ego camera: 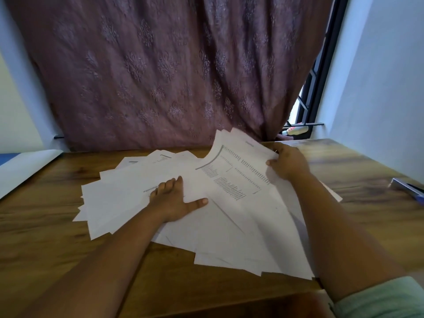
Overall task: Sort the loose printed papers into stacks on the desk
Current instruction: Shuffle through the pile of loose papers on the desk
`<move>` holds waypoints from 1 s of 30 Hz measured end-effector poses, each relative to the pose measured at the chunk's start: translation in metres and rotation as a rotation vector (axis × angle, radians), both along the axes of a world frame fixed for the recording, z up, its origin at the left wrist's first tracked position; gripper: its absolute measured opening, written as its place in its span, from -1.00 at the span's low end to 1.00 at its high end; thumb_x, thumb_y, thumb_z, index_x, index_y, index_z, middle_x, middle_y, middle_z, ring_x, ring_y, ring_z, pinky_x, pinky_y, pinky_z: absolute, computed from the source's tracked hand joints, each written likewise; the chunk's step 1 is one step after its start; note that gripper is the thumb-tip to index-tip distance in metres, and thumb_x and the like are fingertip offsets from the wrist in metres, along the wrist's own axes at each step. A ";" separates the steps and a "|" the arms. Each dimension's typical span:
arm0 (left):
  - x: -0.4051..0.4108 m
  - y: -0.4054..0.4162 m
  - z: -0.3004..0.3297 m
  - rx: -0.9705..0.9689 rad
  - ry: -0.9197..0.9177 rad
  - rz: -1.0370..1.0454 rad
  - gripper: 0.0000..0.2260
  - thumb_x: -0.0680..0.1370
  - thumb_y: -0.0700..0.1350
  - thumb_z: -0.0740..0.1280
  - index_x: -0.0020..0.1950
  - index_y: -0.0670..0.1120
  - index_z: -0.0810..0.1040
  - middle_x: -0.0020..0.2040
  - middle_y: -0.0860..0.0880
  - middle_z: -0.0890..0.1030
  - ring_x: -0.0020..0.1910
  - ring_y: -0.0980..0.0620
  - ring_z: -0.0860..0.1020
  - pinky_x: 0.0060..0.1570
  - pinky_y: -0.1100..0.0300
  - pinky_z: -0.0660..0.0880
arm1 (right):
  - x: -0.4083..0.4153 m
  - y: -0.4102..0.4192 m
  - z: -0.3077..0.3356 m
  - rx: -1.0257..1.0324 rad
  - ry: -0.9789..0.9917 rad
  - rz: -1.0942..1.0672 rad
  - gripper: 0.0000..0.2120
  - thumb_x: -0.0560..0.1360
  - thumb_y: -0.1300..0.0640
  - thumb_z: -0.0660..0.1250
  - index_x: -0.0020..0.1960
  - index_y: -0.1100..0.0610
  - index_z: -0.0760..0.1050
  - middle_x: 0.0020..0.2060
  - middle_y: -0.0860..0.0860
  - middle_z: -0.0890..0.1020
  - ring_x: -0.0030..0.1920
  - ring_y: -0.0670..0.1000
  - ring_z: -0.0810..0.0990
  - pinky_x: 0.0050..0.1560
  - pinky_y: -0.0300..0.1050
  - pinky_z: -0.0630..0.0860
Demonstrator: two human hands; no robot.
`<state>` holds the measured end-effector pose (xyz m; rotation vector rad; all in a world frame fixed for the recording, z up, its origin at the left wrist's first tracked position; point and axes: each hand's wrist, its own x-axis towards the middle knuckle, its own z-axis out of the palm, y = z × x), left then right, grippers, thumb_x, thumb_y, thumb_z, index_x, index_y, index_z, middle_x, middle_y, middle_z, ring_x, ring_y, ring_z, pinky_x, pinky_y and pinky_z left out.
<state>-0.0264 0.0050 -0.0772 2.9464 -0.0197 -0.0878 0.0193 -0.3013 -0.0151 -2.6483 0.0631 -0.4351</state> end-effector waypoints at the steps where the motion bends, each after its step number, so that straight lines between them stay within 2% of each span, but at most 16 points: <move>1: -0.001 0.001 0.000 0.000 0.004 -0.002 0.03 0.35 0.56 0.09 0.61 -0.03 -0.11 0.61 -0.08 0.02 0.56 -0.17 0.06 0.47 -0.15 0.11 | -0.001 0.002 0.003 -0.056 0.041 0.035 -0.58 0.55 0.13 0.32 0.40 0.02 0.40 0.24 0.11 0.56 0.20 0.16 0.52 0.15 -0.06 0.41; 4: -0.002 0.001 0.000 -0.021 -0.017 0.007 0.04 0.34 0.56 0.13 0.60 -0.05 -0.06 0.60 -0.07 0.06 0.56 -0.16 0.09 0.46 -0.13 0.15 | -0.008 0.018 0.009 -0.269 0.137 0.131 -0.66 0.59 0.18 0.20 0.36 0.11 0.34 0.25 0.16 0.51 0.20 0.19 0.51 0.13 -0.04 0.42; 7: -0.002 0.000 0.001 -0.012 -0.030 0.016 0.03 0.34 0.56 0.14 0.59 -0.05 -0.02 0.60 -0.06 0.08 0.56 -0.15 0.10 0.47 -0.12 0.15 | -0.016 0.029 0.016 -0.364 -0.008 0.115 -0.62 0.59 0.17 0.14 0.40 0.07 0.26 0.18 0.16 0.56 0.13 0.21 0.56 0.07 0.04 0.50; 9: -0.003 0.000 0.001 -0.037 -0.021 0.023 0.10 0.30 0.58 0.14 0.61 -0.07 -0.08 0.61 -0.08 0.04 0.57 -0.17 0.06 0.49 -0.13 0.13 | -0.023 0.031 0.029 -0.309 -0.116 0.100 -0.61 0.59 0.21 0.14 0.41 0.10 0.26 0.14 0.20 0.58 0.10 0.25 0.57 0.05 0.07 0.52; 11: -0.002 0.000 -0.001 -0.165 -0.028 0.035 0.20 0.26 0.57 0.23 0.60 -0.07 -0.24 0.62 -0.10 0.00 0.58 -0.19 0.03 0.50 -0.14 0.11 | -0.025 0.025 0.047 -0.164 -0.207 0.064 -0.66 0.59 0.22 0.15 0.36 0.14 0.32 0.10 0.26 0.57 0.09 0.27 0.56 0.03 0.08 0.49; 14: -0.006 -0.005 -0.001 -0.219 -0.078 0.034 0.21 0.29 0.50 0.32 0.58 -0.06 -0.35 0.62 -0.13 0.00 0.58 -0.21 0.03 0.49 -0.14 0.13 | -0.031 0.020 0.071 0.025 -0.342 0.010 -0.79 0.59 0.21 0.17 0.22 0.18 0.37 -0.01 0.24 0.57 -0.03 0.25 0.55 -0.12 0.02 0.40; 16: -0.007 -0.008 0.001 -0.141 -0.076 -0.007 0.11 0.37 0.48 0.27 0.60 -0.06 -0.25 0.61 -0.15 0.03 0.57 -0.22 0.05 0.48 -0.14 0.15 | -0.037 0.021 0.085 0.088 -0.455 -0.007 -0.82 0.59 0.21 0.18 0.18 0.21 0.37 -0.10 0.20 0.54 -0.14 0.17 0.50 -0.17 -0.02 0.35; 20: -0.012 -0.008 0.008 -0.030 -0.055 -0.080 -0.15 0.45 0.47 0.15 0.53 -0.09 0.20 0.55 -0.14 0.22 0.52 -0.20 0.19 0.42 -0.10 0.28 | -0.052 0.023 0.119 0.055 -0.605 -0.042 -0.83 0.59 0.24 0.13 0.18 0.20 0.35 -0.22 0.12 0.47 -0.21 0.15 0.47 -0.23 0.00 0.37; 23: -0.017 -0.007 0.011 -0.058 -0.035 -0.092 -0.18 0.46 0.46 0.17 0.53 -0.05 0.22 0.54 -0.13 0.24 0.50 -0.18 0.21 0.40 -0.08 0.29 | -0.065 0.022 0.142 0.166 -0.722 -0.087 -0.77 0.58 0.26 0.12 0.22 0.20 0.37 -0.18 0.10 0.49 -0.19 0.15 0.49 -0.24 -0.03 0.38; 26: -0.014 -0.004 0.012 -0.057 0.009 -0.120 -0.20 0.45 0.48 0.16 0.56 0.05 0.20 0.57 -0.09 0.19 0.52 -0.17 0.16 0.43 -0.09 0.22 | -0.078 0.021 0.163 0.375 -0.775 -0.103 -0.69 0.60 0.27 0.13 0.34 0.21 0.35 -0.02 0.08 0.54 -0.10 0.08 0.50 -0.13 -0.10 0.44; 28: -0.014 -0.005 0.019 -0.114 0.045 -0.131 -0.24 0.46 0.47 0.15 0.55 0.08 0.24 0.57 -0.05 0.20 0.53 -0.14 0.17 0.47 -0.09 0.17 | -0.080 0.023 0.171 0.504 -0.720 -0.074 -0.66 0.60 0.29 0.15 0.37 0.20 0.34 0.02 0.02 0.51 -0.03 0.03 0.49 -0.03 -0.18 0.43; 29: -0.018 -0.009 0.029 -0.225 0.048 -0.110 -0.31 0.51 0.42 0.14 0.52 0.04 0.31 0.54 -0.04 0.27 0.48 -0.12 0.25 0.46 -0.07 0.20 | -0.078 0.025 0.171 0.557 -0.674 -0.056 -0.65 0.59 0.30 0.16 0.37 0.20 0.35 0.03 0.01 0.51 0.02 0.03 0.51 0.00 -0.21 0.41; 30: -0.021 -0.012 0.038 -0.437 0.052 -0.057 -0.41 0.57 0.34 0.13 0.45 -0.01 0.41 0.47 -0.04 0.38 0.39 -0.10 0.37 0.41 -0.03 0.26 | -0.076 0.028 0.168 0.601 -0.629 -0.045 -0.66 0.59 0.29 0.17 0.35 0.19 0.36 0.07 0.02 0.53 0.08 0.06 0.53 0.04 -0.20 0.41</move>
